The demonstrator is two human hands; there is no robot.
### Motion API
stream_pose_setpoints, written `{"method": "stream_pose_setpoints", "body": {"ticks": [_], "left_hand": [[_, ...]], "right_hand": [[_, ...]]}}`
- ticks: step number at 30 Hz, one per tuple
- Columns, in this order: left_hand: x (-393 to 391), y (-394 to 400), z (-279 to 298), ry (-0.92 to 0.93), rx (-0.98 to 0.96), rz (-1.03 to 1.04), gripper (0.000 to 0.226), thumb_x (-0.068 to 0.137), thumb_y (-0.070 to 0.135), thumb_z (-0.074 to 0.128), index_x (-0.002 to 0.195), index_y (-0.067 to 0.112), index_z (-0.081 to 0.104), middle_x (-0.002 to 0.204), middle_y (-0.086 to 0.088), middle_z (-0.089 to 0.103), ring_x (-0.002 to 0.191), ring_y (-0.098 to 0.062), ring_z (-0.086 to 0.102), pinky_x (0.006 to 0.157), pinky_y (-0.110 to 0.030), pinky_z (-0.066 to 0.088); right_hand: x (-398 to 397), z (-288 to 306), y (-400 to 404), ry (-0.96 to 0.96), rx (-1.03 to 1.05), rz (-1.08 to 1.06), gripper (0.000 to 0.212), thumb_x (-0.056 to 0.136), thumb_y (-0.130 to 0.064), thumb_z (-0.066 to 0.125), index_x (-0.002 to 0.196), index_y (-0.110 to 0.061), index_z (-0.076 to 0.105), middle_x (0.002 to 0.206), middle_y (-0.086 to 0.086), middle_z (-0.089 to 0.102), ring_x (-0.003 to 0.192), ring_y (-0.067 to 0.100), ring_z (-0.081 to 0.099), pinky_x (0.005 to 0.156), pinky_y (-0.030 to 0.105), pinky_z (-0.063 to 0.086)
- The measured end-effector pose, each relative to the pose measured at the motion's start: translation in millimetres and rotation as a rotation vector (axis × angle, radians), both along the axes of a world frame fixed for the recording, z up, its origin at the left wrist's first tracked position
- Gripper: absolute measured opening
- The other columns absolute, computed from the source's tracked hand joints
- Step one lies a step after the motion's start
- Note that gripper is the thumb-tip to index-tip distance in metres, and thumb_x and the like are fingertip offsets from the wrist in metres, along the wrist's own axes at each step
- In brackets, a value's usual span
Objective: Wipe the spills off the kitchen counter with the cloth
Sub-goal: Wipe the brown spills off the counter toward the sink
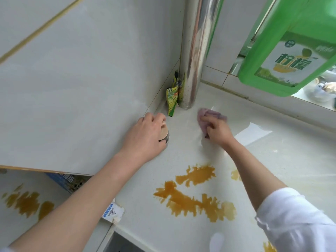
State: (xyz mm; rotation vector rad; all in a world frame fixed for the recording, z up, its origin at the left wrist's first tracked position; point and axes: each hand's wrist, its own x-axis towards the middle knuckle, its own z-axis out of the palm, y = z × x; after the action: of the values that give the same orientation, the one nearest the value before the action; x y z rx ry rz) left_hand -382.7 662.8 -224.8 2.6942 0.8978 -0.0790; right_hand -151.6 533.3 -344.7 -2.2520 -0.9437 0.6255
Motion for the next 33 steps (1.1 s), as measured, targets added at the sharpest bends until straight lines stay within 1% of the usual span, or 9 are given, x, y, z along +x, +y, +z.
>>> {"method": "stream_pose_setpoints", "body": {"ticks": [4, 8, 15, 19, 23, 26, 29, 31, 33], "left_hand": [[28, 10, -6, -0.060, -0.012, 0.000, 0.050, 0.080, 0.034, 0.070, 0.121, 0.025, 0.044, 0.120, -0.002, 0.054, 0.108, -0.028, 0.055, 0.080, -0.036, 0.043], [49, 18, -13, -0.087, 0.036, -0.062, 0.047, 0.081, 0.034, 0.072, 0.118, 0.025, 0.044, 0.120, 0.000, 0.054, 0.107, -0.028, 0.055, 0.077, -0.037, 0.043], [66, 32, -25, -0.054, 0.046, -0.076, 0.049, 0.081, 0.032, 0.074, 0.121, 0.023, 0.046, 0.121, -0.004, 0.055, 0.110, -0.029, 0.053, 0.084, -0.040, 0.044], [65, 34, -22, -0.045, 0.048, -0.086, 0.055, 0.079, 0.034, 0.077, 0.124, 0.024, 0.047, 0.125, -0.004, 0.053, 0.114, -0.029, 0.051, 0.088, -0.042, 0.047], [38, 19, -17, -0.237, 0.206, -0.190, 0.054, 0.083, 0.034, 0.071, 0.131, 0.019, 0.051, 0.131, -0.003, 0.051, 0.115, -0.028, 0.051, 0.089, -0.041, 0.051], [-4, 8, -32, -0.349, 0.307, -0.250, 0.026, 0.092, 0.024, 0.055, 0.115, 0.018, 0.063, 0.108, -0.001, 0.063, 0.098, -0.024, 0.061, 0.073, -0.035, 0.051], [-34, 5, -64, 0.043, 0.007, -0.242, 0.041, 0.099, 0.017, 0.042, 0.138, 0.023, 0.051, 0.137, -0.001, 0.054, 0.123, -0.023, 0.054, 0.094, -0.039, 0.050], [-43, 0, -83, 0.372, -0.130, -0.225, 0.059, 0.100, 0.012, 0.036, 0.156, 0.023, 0.020, 0.162, -0.006, 0.018, 0.148, -0.024, 0.022, 0.117, -0.038, 0.028], [-41, -3, -90, 0.487, -0.171, -0.205, 0.072, 0.095, 0.000, 0.032, 0.158, 0.020, 0.003, 0.164, -0.009, -0.005, 0.152, -0.024, 0.000, 0.122, -0.035, 0.012]], "right_hand": [[-34, -9, -4, -0.109, 0.078, 0.141, 0.041, 0.073, -0.008, 0.042, 0.099, -0.024, 0.070, 0.098, -0.002, 0.067, 0.094, 0.031, 0.061, 0.085, 0.036, 0.049], [-69, 2, -54, 0.032, -0.053, 0.360, 0.047, 0.074, -0.011, 0.054, 0.112, -0.029, 0.074, 0.126, -0.020, 0.058, 0.109, 0.003, 0.047, 0.091, 0.024, 0.042], [-15, -4, -72, -0.109, -0.107, -0.152, 0.060, 0.079, -0.014, 0.057, 0.138, -0.011, 0.050, 0.145, 0.009, 0.040, 0.128, 0.029, 0.045, 0.097, 0.040, 0.045], [-74, -9, -35, -0.139, -0.054, 0.187, 0.061, 0.075, -0.018, 0.047, 0.136, -0.014, 0.054, 0.146, 0.008, 0.048, 0.128, 0.033, 0.046, 0.101, 0.044, 0.043], [-135, -1, -31, -0.091, 0.009, 0.675, 0.053, 0.077, -0.027, 0.036, 0.120, -0.028, 0.067, 0.128, -0.007, 0.065, 0.102, 0.030, 0.056, 0.084, 0.036, 0.047], [-114, 3, -43, -0.045, 0.038, 0.524, 0.045, 0.077, -0.029, 0.042, 0.108, -0.030, 0.075, 0.120, -0.011, 0.070, 0.105, 0.025, 0.060, 0.085, 0.036, 0.053], [-97, -8, -38, -0.136, -0.010, 0.163, 0.051, 0.078, -0.011, 0.048, 0.121, -0.027, 0.070, 0.133, -0.007, 0.063, 0.116, 0.030, 0.055, 0.092, 0.041, 0.051], [-113, -13, -30, -0.226, -0.018, 0.077, 0.054, 0.078, -0.011, 0.048, 0.130, -0.021, 0.063, 0.139, 0.000, 0.059, 0.108, 0.039, 0.056, 0.086, 0.045, 0.051], [-139, -17, -31, -0.262, 0.024, 0.156, 0.056, 0.080, -0.010, 0.052, 0.135, -0.019, 0.058, 0.142, 0.001, 0.055, 0.097, 0.040, 0.057, 0.081, 0.046, 0.051]]}}
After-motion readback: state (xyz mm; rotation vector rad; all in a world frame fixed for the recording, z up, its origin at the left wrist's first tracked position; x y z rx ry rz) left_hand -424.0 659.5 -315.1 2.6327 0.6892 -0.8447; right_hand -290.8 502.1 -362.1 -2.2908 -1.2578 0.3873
